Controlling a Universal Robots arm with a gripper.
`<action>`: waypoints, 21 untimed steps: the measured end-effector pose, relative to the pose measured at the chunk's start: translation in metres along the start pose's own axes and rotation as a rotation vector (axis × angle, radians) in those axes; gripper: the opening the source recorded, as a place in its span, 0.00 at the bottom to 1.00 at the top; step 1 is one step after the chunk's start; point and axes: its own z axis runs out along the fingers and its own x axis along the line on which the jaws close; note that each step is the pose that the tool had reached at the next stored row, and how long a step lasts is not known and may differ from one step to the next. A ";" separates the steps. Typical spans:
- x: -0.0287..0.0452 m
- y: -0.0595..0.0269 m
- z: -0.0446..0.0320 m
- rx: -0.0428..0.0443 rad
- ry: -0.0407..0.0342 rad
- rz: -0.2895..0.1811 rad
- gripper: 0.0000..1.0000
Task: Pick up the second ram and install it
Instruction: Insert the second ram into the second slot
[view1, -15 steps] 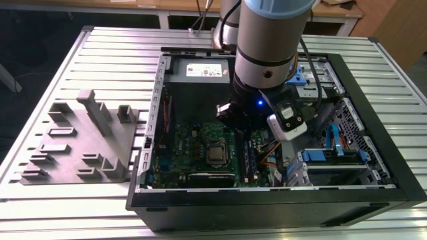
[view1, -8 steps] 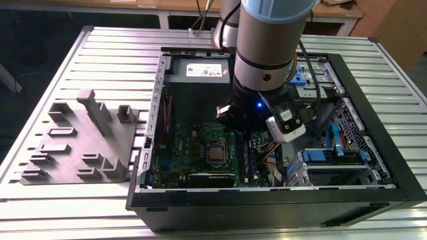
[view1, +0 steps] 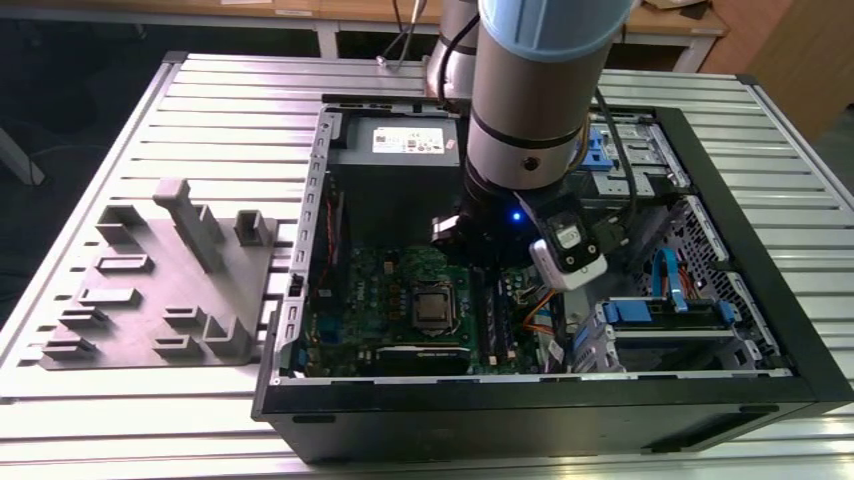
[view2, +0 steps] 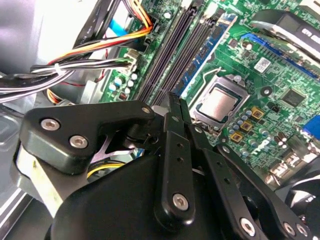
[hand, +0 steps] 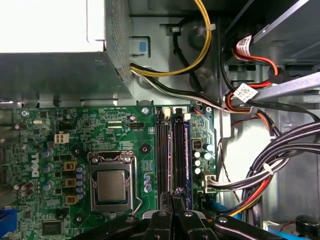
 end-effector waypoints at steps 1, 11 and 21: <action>0.0001 0.0000 0.0013 -0.0016 0.0000 0.000 0.09; -0.0003 0.0001 0.0048 -0.0093 0.0004 0.001 0.09; 0.0002 0.0032 0.0094 -0.0108 0.0005 0.001 0.09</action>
